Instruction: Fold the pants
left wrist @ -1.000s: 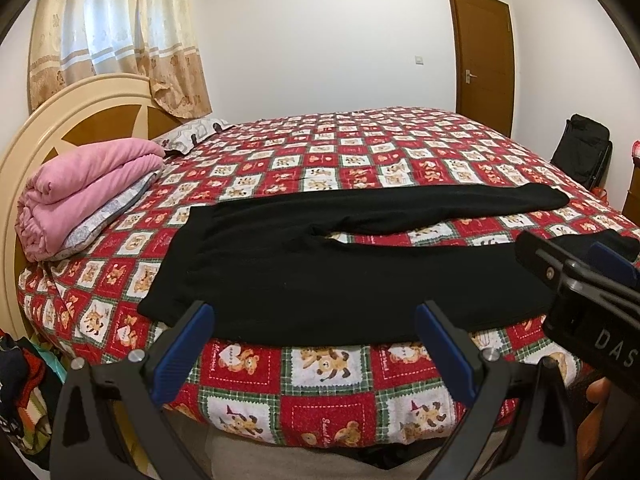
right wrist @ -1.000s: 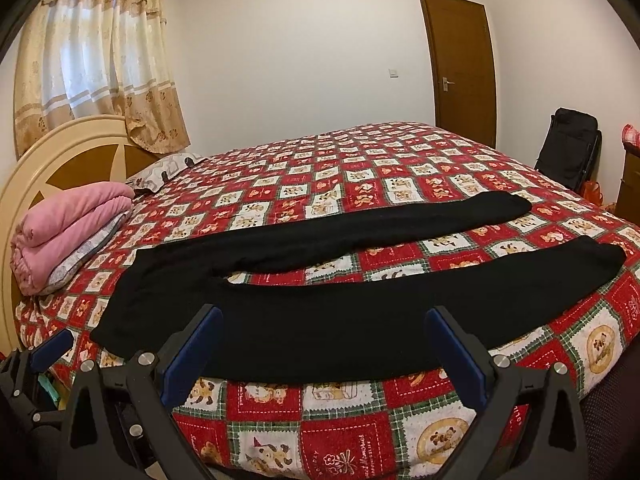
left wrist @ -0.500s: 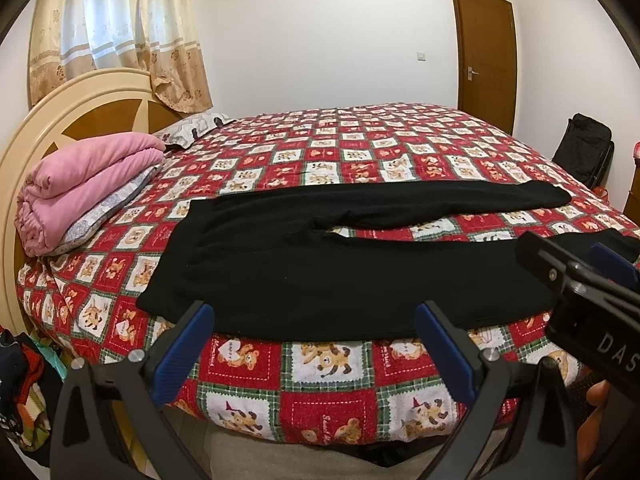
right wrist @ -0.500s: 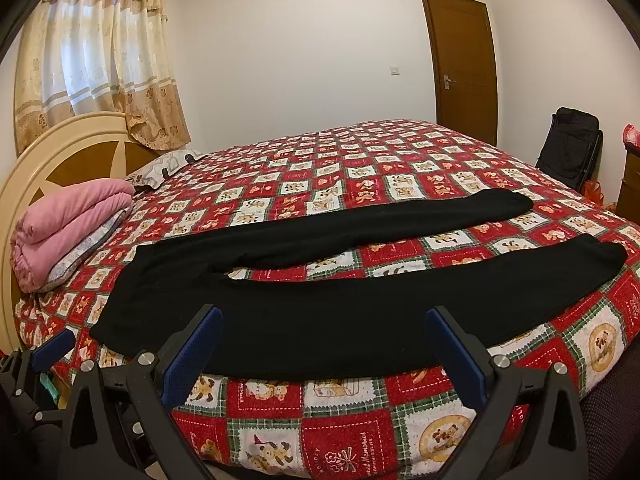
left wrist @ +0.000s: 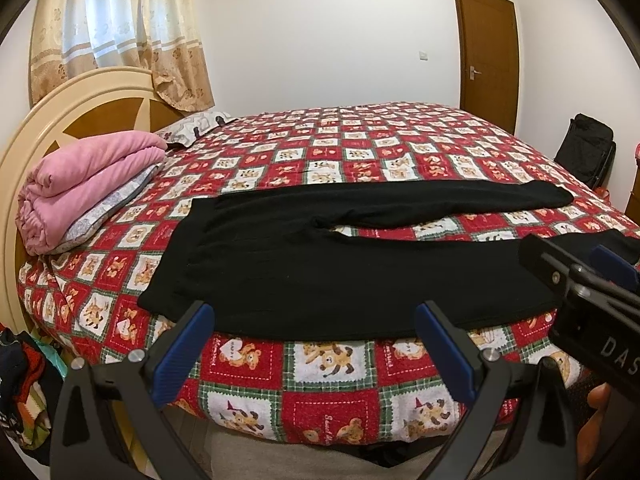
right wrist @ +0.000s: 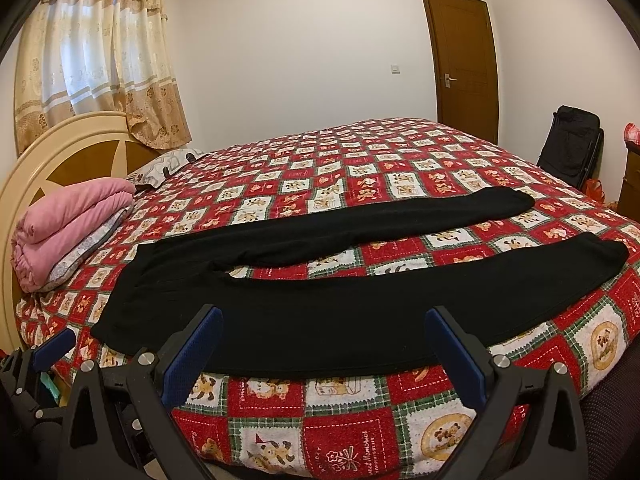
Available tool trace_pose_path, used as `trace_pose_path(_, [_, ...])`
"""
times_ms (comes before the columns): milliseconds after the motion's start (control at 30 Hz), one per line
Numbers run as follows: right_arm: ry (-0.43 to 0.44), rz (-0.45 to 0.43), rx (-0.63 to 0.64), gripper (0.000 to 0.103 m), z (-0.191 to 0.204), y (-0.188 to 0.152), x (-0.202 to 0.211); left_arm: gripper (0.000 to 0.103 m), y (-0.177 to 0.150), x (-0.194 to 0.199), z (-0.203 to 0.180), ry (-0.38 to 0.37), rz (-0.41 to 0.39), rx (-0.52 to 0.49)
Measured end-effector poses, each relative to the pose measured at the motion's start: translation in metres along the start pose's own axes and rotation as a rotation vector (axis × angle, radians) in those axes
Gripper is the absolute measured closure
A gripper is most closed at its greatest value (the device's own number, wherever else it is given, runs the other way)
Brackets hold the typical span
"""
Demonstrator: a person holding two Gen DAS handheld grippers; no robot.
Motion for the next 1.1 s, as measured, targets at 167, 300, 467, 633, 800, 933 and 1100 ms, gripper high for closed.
trace_pose_path(167, [0.002, 0.006, -0.002, 0.001, 0.001, 0.0, -0.001, 0.0, -0.001, -0.001, 0.0, 0.0, 0.002, 0.001])
trace_pose_path(300, [0.003, 0.007, -0.003, 0.001, 0.001, 0.0, -0.001, 0.0, -0.002, -0.001, 0.0, -0.001, 0.005, -0.001])
trace_pose_path(467, [0.003, 0.008, -0.004, 0.001, 0.001, -0.001, -0.001, 0.0, -0.003, -0.003, -0.001, -0.003, 0.014, 0.0])
trace_pose_path(633, [0.003, 0.013, -0.01, 0.001, 0.0, -0.003, -0.003, 0.0, -0.003, -0.007, -0.001, -0.006, 0.03, 0.002])
trace_pose_path(800, [0.017, 0.031, -0.042, 0.001, -0.007, -0.005, -0.009, 0.0, -0.001, -0.018, 0.002, -0.014, 0.059, -0.001])
trace_pose_path(933, [0.027, 0.054, -0.08, 0.001, -0.021, -0.004, -0.017, 0.0, -0.003, -0.048, 0.014, -0.029, 0.142, 0.015])
trace_pose_path(1100, [0.038, 0.049, -0.075, 0.001, -0.037, -0.003, -0.028, 0.0, -0.003, -0.09, 0.041, 0.049, 0.192, 0.037])
Point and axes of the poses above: each gripper's, at about its wrist camera, not at the fingertips, and x roughly against the way its jaws point, z to its left, y to its top, the point moved 2 cm from there along -x, roughly the way its jaws point, and after that the axes turned 11 degrees about y, right-handed, at the moved point
